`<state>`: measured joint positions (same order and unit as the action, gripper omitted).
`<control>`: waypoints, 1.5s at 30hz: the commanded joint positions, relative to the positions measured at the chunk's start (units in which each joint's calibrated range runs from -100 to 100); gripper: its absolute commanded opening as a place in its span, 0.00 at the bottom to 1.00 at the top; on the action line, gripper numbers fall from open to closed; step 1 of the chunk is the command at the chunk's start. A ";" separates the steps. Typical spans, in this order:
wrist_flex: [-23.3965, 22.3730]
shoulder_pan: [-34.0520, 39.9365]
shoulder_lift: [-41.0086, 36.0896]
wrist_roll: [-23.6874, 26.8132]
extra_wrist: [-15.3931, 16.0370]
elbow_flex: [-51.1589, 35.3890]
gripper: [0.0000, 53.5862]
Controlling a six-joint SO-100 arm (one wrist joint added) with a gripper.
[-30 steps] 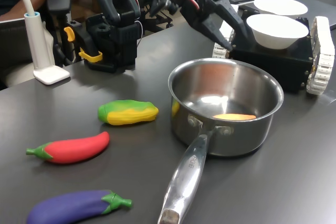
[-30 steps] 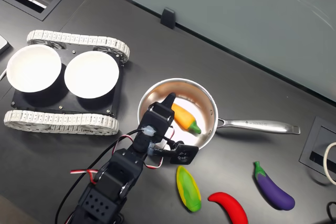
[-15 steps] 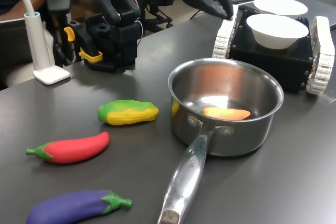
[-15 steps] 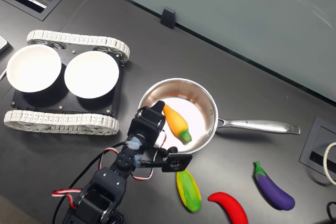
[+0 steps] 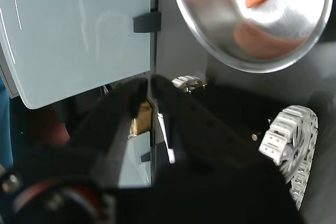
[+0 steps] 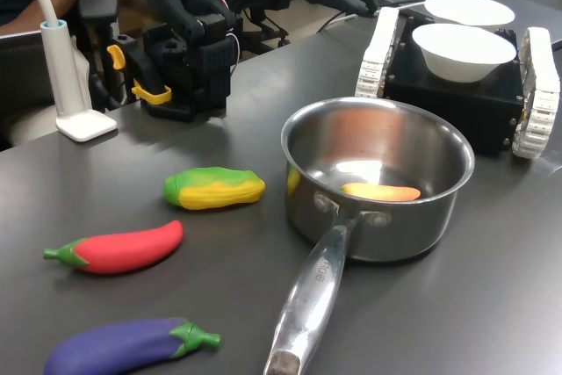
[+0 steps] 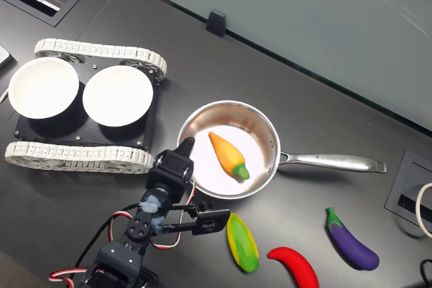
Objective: Pick up the carrot and place them in the pan
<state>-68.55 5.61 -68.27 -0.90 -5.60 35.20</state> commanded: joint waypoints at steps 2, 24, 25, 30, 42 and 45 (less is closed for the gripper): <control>-2.54 2.19 -4.32 0.49 -0.36 -0.54 0.00; -6.20 -0.22 -13.18 -0.29 -1.79 8.37 0.00; -6.29 -0.79 -13.85 -0.44 -1.79 9.00 0.00; -7.48 -2.40 -17.06 -0.78 -1.79 12.00 0.00; -12.17 -4.01 -25.49 -1.12 -1.79 19.36 0.00; -13.20 -3.89 -27.09 -1.03 -1.79 21.82 0.00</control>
<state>-80.62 2.09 -92.93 -1.68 -7.07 56.11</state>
